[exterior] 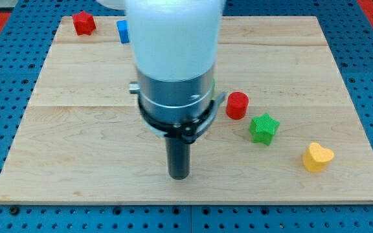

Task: Move the blue cube in between the red star and blue triangle

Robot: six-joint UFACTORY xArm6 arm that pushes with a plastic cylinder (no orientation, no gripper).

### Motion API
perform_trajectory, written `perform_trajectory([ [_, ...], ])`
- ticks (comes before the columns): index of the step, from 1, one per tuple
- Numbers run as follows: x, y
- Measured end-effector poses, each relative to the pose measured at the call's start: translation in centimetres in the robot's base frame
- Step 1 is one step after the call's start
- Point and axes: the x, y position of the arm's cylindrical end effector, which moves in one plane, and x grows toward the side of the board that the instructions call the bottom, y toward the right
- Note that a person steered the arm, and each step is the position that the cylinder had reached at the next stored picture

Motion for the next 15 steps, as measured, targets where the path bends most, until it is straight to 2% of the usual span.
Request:
perform_trajectory([
  [1,-0.9,-0.4],
  [3,-12.4,-10.8],
  [4,-18.5,-9.3],
  [5,-19.7,-2.3],
  [6,-19.5,0.2],
  [7,-23.5,3.7],
  [9,-35.2,0.8],
  [11,-35.3,-9.6],
  [12,-33.9,-10.4],
  [13,-34.1,-6.7],
  [14,-33.1,-0.7],
  [15,-30.7,-0.7],
])
